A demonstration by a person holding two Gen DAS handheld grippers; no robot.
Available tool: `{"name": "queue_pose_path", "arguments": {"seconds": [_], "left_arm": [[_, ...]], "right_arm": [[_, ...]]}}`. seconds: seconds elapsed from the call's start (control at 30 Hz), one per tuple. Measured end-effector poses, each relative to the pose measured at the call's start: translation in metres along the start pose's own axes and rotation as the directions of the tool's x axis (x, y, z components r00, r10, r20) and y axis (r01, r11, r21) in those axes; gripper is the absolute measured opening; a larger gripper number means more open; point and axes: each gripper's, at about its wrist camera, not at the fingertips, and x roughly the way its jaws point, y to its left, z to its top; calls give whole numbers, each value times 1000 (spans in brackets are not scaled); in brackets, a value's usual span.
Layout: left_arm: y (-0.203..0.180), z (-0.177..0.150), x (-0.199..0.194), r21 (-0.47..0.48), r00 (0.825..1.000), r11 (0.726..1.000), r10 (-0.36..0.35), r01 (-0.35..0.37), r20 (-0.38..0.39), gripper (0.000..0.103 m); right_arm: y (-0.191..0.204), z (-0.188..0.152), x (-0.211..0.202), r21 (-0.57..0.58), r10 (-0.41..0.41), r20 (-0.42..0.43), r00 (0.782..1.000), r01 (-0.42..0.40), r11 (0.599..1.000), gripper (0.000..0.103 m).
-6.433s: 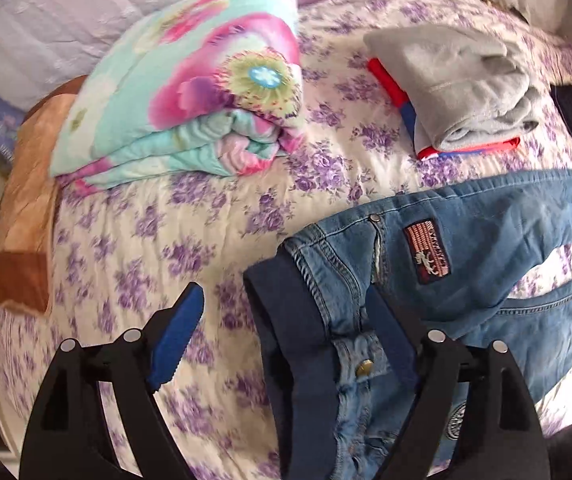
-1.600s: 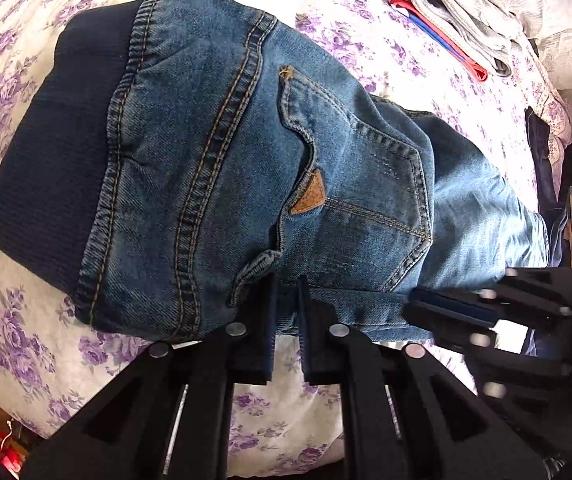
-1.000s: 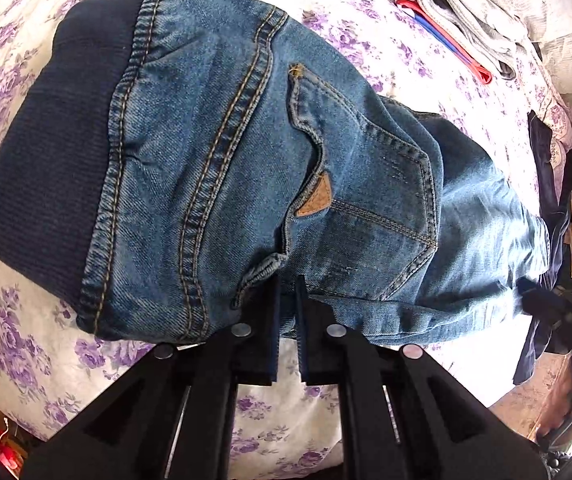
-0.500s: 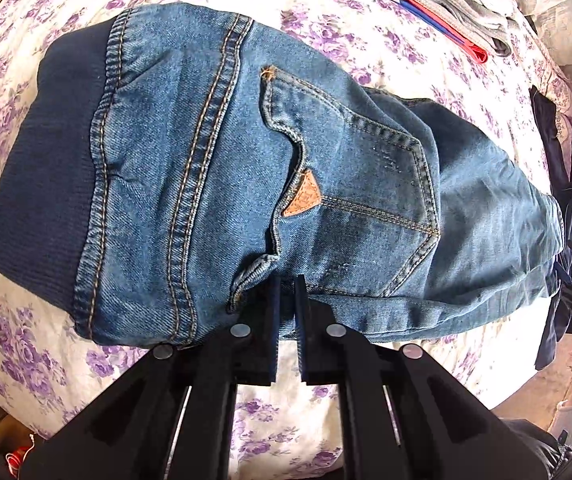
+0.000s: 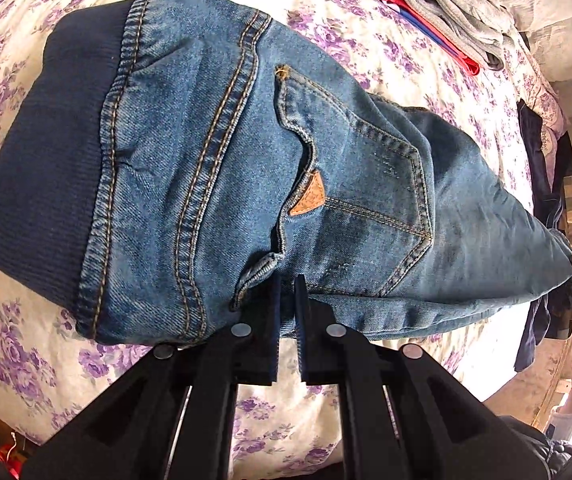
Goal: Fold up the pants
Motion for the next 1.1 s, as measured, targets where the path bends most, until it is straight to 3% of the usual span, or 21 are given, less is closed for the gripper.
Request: {"name": "queue_pose_path", "arguments": {"seconds": [0.1, 0.2, 0.27, 0.33, 0.43, 0.53, 0.57, 0.6, 0.63, 0.7, 0.73, 0.77, 0.8, 0.83, 0.9, 0.93, 0.97, 1.0, 1.03, 1.1], "left_arm": [[-3, 1, 0, 50, 1000, 999, -9, 10, -19, 7], [-3, 3, 1, 80, 999, 997, -17, 20, -42, 8], [-5, 4, 2, 92, 999, 996, -13, 17, -50, 8], [-7, 5, 2, 104, 998, 994, -4, 10, -58, 8], [-18, 4, -4, 143, 998, 989, 37, -29, -50, 8], [-37, 0, -17, 216, 996, 973, 89, -82, -21, 8], [-42, -1, -23, 228, 997, 971, 77, -73, -10, 8], [-49, -1, -30, 239, 999, 970, 53, -53, 6, 8], [-57, -2, -37, 249, 999, 968, 29, -34, 25, 8], [-72, -2, -45, 267, 998, 964, -11, -5, 57, 8], [-79, -1, -44, 272, 998, 962, -28, 10, 63, 8], [-86, 0, -40, 279, 997, 960, -42, 23, 63, 8], [-94, 1, -33, 286, 997, 957, -53, 34, 58, 8], [-101, 2, -23, 289, 998, 956, -53, 39, 43, 8], [-116, 4, 3, 293, 999, 955, -50, 52, -15, 8], [-119, 2, 14, 299, 998, 953, -45, 55, -40, 8], [-122, -1, 27, 302, 997, 952, -28, 47, -68, 8], [-119, -8, 36, 303, 995, 952, -4, 34, -98, 8], [-117, -13, 47, 306, 992, 952, 24, 15, -123, 8], [-118, -24, 51, 330, 994, 944, 45, -9, -102, 8]], "right_arm": [[-29, -11, 4, 9, -75, -33, 997, 75, 997, 6], [-77, -22, 36, 77, -135, -81, 988, 141, 987, 6], [-105, -32, 59, 136, -132, -108, 985, 146, 980, 7], [-112, -34, 60, 165, -100, -85, 991, 113, 980, 5], [-99, -29, 57, 85, -133, -121, 984, 143, 986, 10], [-91, -26, 43, 63, -169, -157, 973, 181, 981, 25], [-86, -25, 34, 48, -218, -146, 965, 227, 973, 45], [-79, -25, 24, 15, -274, -113, 955, 277, 961, 52], [-69, -25, 15, -37, -338, -71, 938, 337, 941, 52], [-44, -26, -3, -138, -497, 77, 865, 503, 853, 52], [-26, -28, -11, -181, -548, 178, 817, 575, 798, 52], [-7, -31, -12, -231, -552, 251, 795, 603, 763, 52], [12, -35, -9, -296, -515, 280, 810, 584, 756, 52], [35, -40, 0, -375, -455, 265, 850, 525, 764, 52], [81, -54, 31, -531, -305, 132, 943, 327, 782, 52], [107, -65, 48, -592, -234, 42, 971, 213, 777, 52], [132, -78, 66, -647, -174, -45, 984, 104, 755, 52], [156, -92, 85, -697, -141, -120, 983, 17, 717, 52], [181, -109, 104, -747, -124, -178, 976, -52, 663, 52], [221, -142, 136, -830, -108, -250, 962, -156, 536, 52]]}}
